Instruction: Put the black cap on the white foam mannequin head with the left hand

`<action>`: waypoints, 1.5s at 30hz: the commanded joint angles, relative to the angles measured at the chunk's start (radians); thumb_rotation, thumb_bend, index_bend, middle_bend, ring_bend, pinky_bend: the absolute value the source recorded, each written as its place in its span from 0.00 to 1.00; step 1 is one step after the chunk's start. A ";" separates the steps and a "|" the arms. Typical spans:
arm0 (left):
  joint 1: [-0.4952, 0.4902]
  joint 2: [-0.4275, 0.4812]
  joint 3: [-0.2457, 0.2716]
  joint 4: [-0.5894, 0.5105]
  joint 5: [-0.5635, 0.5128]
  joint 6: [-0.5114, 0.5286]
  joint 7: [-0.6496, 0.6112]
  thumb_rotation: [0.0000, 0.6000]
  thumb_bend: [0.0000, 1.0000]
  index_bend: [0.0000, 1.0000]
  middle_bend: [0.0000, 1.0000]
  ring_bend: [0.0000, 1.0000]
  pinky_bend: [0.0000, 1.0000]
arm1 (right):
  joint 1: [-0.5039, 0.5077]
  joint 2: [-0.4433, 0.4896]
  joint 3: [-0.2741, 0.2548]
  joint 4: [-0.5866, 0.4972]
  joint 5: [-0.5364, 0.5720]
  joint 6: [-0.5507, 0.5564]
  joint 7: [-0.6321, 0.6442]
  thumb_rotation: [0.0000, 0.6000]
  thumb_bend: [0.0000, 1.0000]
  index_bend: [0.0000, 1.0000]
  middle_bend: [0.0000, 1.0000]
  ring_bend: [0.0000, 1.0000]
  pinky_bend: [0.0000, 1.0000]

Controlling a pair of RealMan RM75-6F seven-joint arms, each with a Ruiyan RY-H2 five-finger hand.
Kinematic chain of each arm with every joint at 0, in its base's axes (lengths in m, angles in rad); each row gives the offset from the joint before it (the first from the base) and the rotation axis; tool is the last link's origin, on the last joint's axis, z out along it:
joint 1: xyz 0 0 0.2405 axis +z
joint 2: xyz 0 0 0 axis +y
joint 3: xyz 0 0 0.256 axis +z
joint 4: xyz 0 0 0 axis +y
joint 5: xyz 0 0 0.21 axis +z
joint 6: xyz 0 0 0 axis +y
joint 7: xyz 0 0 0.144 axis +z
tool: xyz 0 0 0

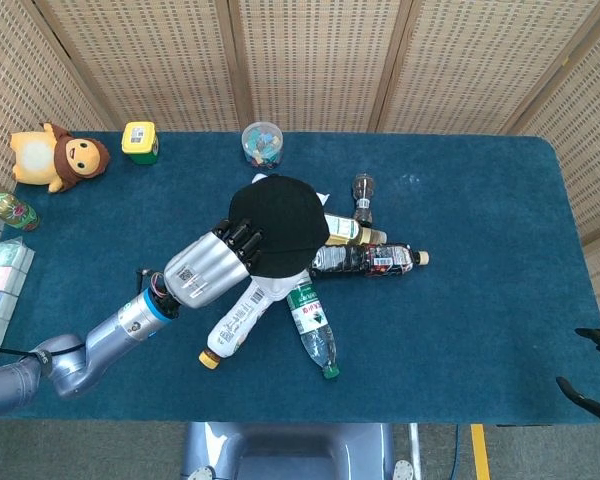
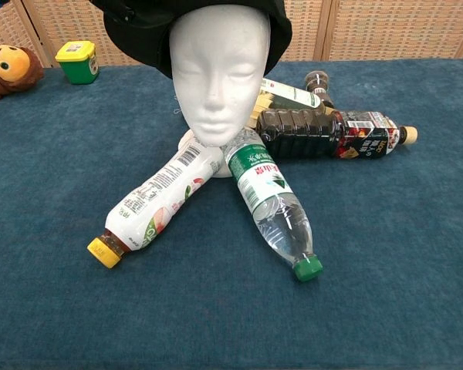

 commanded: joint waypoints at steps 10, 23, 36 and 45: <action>0.024 0.027 0.000 -0.051 -0.035 -0.031 0.071 1.00 0.18 0.29 0.23 0.17 0.46 | -0.003 -0.005 0.002 0.009 -0.001 0.007 0.008 1.00 0.11 0.28 0.35 0.42 0.42; 0.126 0.108 0.012 -0.158 -0.152 -0.004 -0.022 1.00 0.18 0.24 0.19 0.13 0.43 | 0.004 -0.003 0.003 0.007 -0.005 0.000 0.001 1.00 0.11 0.28 0.35 0.42 0.42; 0.342 0.201 0.112 -0.253 -0.211 0.136 -0.091 1.00 0.18 0.24 0.18 0.10 0.40 | 0.032 -0.001 0.008 -0.007 0.000 -0.044 -0.021 1.00 0.11 0.28 0.35 0.42 0.42; 0.525 0.258 0.168 -0.269 -0.301 0.257 -0.177 1.00 0.18 0.24 0.18 0.10 0.39 | 0.052 0.002 0.009 -0.018 0.015 -0.086 -0.046 1.00 0.11 0.28 0.35 0.42 0.41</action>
